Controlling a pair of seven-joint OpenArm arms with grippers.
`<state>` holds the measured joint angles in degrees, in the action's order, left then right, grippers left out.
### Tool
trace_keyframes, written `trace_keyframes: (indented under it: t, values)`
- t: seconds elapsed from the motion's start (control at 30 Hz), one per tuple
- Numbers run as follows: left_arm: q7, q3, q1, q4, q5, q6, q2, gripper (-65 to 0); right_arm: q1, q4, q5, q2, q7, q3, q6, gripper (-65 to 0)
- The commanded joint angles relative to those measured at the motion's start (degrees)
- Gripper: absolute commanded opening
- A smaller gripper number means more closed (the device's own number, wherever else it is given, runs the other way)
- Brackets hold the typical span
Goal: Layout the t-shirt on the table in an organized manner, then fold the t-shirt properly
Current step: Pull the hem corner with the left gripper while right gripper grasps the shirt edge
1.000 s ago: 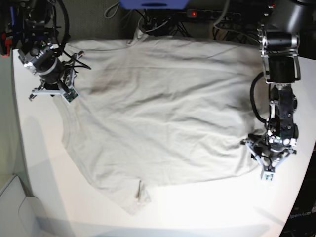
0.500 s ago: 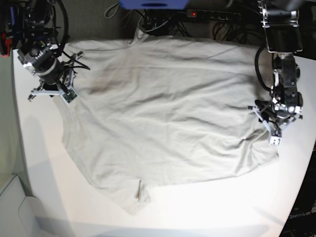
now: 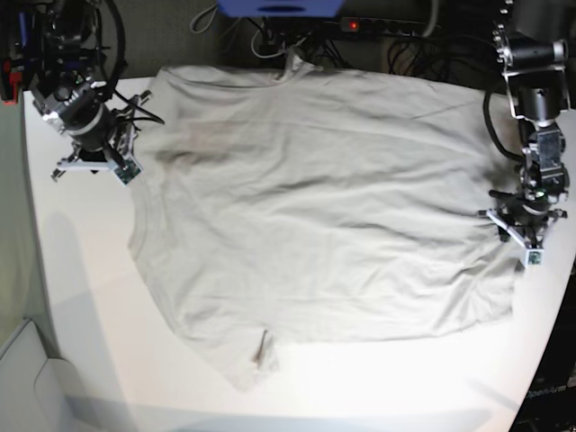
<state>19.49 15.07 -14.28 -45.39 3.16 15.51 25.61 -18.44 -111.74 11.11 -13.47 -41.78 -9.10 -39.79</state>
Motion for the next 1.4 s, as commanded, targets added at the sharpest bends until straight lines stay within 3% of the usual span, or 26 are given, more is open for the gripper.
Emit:
trace_keyframes:
  t: [0.0, 0.23, 0.53, 0.77, 1.0, 1.2, 1.37]
  values:
    - [6.8, -0.1, 1.0, 1.0, -2.9, -0.8, 1.5, -46.2, 0.3, -0.7, -0.3, -0.7, 0.8, -0.3, -0.2, -57.7]
    - [6.9, -0.1, -1.1, 0.9, -3.0, -0.9, 5.1, -46.2, 1.2, 6.9, -0.3, -0.5, 1.2, -0.1, -0.2, -57.7]
    - [6.9, -0.1, -3.2, 0.9, -2.9, -0.9, 4.9, -46.2, 3.0, 7.3, -0.3, -0.1, 1.3, 0.2, -0.2, -57.7]
    - [7.6, 0.0, -5.0, -2.6, -2.8, -0.9, 4.8, -46.2, 7.6, 7.1, -0.3, 2.7, 1.0, 5.1, -0.2, -57.7]
    - [17.0, 0.8, -5.6, -14.9, -2.7, -0.9, 2.8, -46.2, 15.3, 9.0, -0.3, 5.3, 0.6, 11.6, -0.2, -57.7]
    - [27.7, 9.5, -5.1, -25.5, -2.9, -0.9, -0.7, -46.2, 22.7, 19.9, -0.3, 7.9, 0.9, 13.5, -0.2, -57.7]
    - [32.3, 14.6, 0.7, -34.9, -3.0, -0.9, -2.9, -46.2, 28.9, 31.3, -0.2, 8.1, 1.4, 13.3, -0.2, -57.7]
